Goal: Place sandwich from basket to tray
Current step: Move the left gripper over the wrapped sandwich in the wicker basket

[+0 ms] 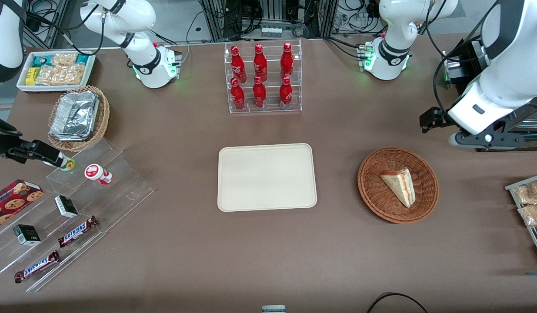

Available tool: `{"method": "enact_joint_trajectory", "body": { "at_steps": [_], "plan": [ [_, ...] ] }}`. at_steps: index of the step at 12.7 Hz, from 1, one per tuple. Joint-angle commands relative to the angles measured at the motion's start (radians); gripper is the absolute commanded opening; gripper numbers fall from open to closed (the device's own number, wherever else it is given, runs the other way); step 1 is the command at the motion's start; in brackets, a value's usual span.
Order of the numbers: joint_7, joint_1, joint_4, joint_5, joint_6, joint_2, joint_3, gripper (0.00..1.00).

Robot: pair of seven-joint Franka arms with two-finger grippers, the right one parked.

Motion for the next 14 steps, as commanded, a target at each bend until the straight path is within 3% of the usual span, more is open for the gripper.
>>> {"method": "enact_joint_trajectory", "body": {
  "at_steps": [1,8,14],
  "plan": [
    [-0.001,0.008,-0.051,-0.015,0.069,0.023,-0.001,1.0],
    [-0.027,0.032,-0.267,-0.013,0.347,0.017,0.0,1.0],
    [-0.251,0.034,-0.41,-0.011,0.568,0.028,0.0,1.0]
  ]
}}
